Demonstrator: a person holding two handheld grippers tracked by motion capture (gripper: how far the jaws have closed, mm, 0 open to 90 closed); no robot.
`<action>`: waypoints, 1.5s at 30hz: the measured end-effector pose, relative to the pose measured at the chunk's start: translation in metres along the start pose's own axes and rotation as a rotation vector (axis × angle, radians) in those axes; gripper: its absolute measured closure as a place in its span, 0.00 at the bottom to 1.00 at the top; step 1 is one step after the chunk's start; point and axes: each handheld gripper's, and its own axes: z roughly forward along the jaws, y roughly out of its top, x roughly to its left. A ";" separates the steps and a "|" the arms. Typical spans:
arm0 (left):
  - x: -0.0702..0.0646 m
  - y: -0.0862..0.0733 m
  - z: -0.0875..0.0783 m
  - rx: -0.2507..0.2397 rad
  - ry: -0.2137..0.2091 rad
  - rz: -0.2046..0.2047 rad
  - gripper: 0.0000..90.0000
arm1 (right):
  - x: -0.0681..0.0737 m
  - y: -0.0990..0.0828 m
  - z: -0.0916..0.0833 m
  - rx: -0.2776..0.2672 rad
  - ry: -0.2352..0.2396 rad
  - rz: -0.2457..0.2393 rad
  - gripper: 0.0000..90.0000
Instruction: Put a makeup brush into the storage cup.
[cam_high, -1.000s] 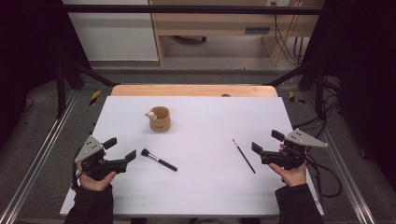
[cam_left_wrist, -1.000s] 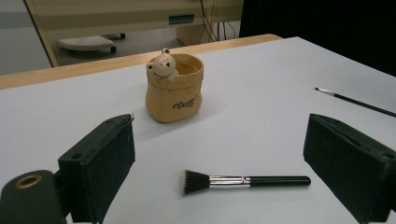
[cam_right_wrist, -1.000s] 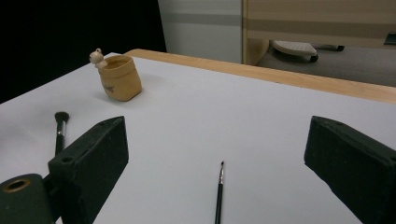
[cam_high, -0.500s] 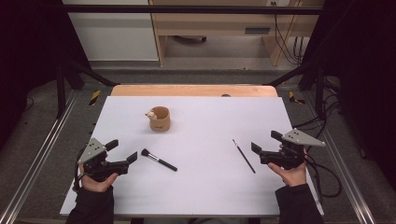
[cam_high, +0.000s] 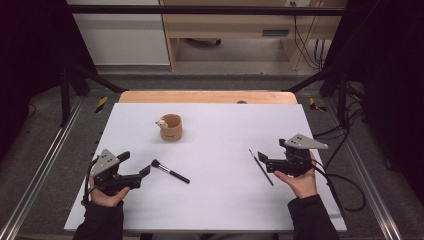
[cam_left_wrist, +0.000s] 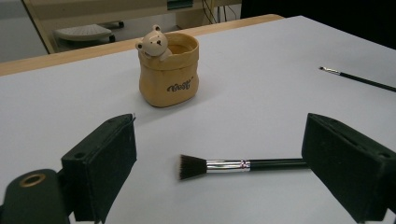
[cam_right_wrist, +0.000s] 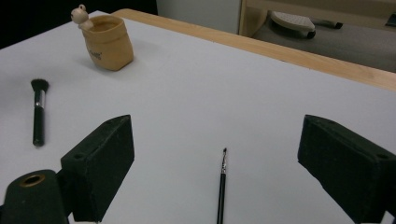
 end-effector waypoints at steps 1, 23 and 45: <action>0.000 0.000 0.000 0.002 0.000 -0.001 0.10 | 0.001 0.000 0.003 0.006 -0.001 0.001 0.12; 0.000 -0.004 0.008 0.043 0.002 0.026 0.11 | -0.001 -0.009 0.044 0.213 -0.043 -0.006 0.16; 0.002 -0.004 0.007 0.044 0.000 0.021 0.11 | -0.001 -0.027 0.074 0.413 -0.074 -0.055 0.39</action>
